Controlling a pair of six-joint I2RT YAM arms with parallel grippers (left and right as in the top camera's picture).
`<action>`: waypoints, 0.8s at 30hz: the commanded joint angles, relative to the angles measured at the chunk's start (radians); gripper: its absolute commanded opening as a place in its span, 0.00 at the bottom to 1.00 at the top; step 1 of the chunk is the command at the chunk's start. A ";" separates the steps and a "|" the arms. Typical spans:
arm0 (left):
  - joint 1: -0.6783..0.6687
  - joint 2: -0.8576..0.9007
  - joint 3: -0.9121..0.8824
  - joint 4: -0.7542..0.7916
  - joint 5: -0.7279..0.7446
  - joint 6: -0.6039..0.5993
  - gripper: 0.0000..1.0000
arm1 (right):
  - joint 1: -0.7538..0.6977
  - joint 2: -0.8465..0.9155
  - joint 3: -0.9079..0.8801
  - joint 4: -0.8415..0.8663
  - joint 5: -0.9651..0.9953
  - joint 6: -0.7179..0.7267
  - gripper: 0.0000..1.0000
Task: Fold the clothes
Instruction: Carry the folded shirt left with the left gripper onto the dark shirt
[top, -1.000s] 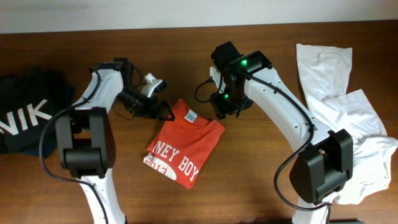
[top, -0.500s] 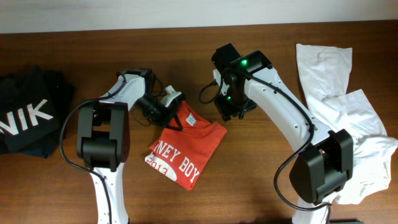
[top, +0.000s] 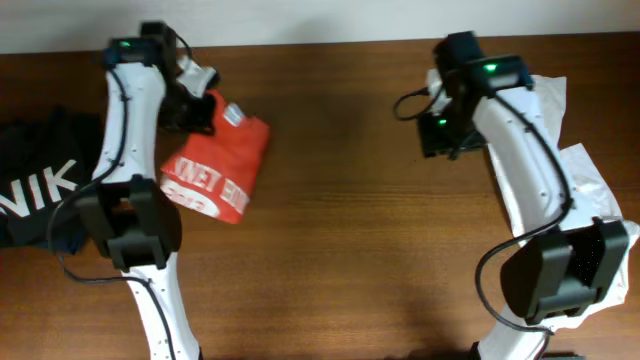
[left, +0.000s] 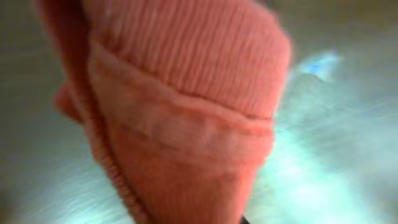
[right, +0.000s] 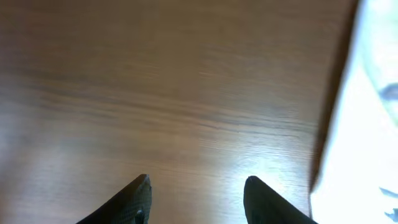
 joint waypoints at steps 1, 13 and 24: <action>0.041 -0.006 0.194 -0.080 -0.255 -0.100 0.01 | -0.084 -0.034 0.023 0.013 0.016 -0.013 0.52; 0.226 -0.154 0.279 -0.206 -0.321 -0.249 0.00 | -0.174 -0.034 0.023 0.091 0.016 -0.013 0.52; 0.402 -0.398 -0.161 -0.032 -0.469 -0.233 0.01 | -0.174 -0.034 0.023 0.112 0.003 -0.012 0.52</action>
